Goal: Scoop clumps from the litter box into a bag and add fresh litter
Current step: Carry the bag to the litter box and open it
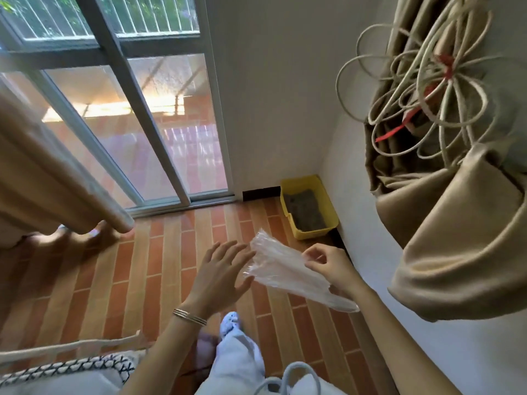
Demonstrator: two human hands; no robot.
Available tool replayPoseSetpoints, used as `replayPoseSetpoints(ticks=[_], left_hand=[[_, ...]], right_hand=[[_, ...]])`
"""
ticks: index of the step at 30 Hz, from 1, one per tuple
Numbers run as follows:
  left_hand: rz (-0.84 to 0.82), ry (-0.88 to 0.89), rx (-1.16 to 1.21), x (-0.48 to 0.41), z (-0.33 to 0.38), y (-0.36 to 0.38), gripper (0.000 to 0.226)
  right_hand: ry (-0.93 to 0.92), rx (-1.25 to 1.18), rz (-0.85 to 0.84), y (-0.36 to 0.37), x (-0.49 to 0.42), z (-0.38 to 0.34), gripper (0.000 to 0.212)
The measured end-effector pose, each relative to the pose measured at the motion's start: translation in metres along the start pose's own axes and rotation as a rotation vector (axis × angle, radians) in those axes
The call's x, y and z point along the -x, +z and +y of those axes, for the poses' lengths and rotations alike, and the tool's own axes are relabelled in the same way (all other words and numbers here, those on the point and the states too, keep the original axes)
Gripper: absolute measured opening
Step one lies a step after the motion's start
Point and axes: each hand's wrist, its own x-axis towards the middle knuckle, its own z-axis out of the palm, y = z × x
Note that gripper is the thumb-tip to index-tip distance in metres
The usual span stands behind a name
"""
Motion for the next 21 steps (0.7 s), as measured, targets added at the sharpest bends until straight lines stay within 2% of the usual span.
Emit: replayPoseSetpoints(ticks=[4, 10, 21], left_hand=[[-0.022, 0.056, -0.01, -0.044, -0.058, -0.019, 0.05], [0.028, 0.201, -0.035, -0.098, -0.136, -0.028, 0.052], [-0.057, 0.231, 0.019, -0.18, -0.2, -0.012, 0.053]], right_hand=[[0.029, -0.022, 0.055, 0.006, -0.05, -0.035, 0.008], [0.074, -0.092, 0.111, 0.024, -0.111, -0.08, 0.011], [0.151, -0.067, 0.125, 0.023, -0.206, -0.089, 0.012]])
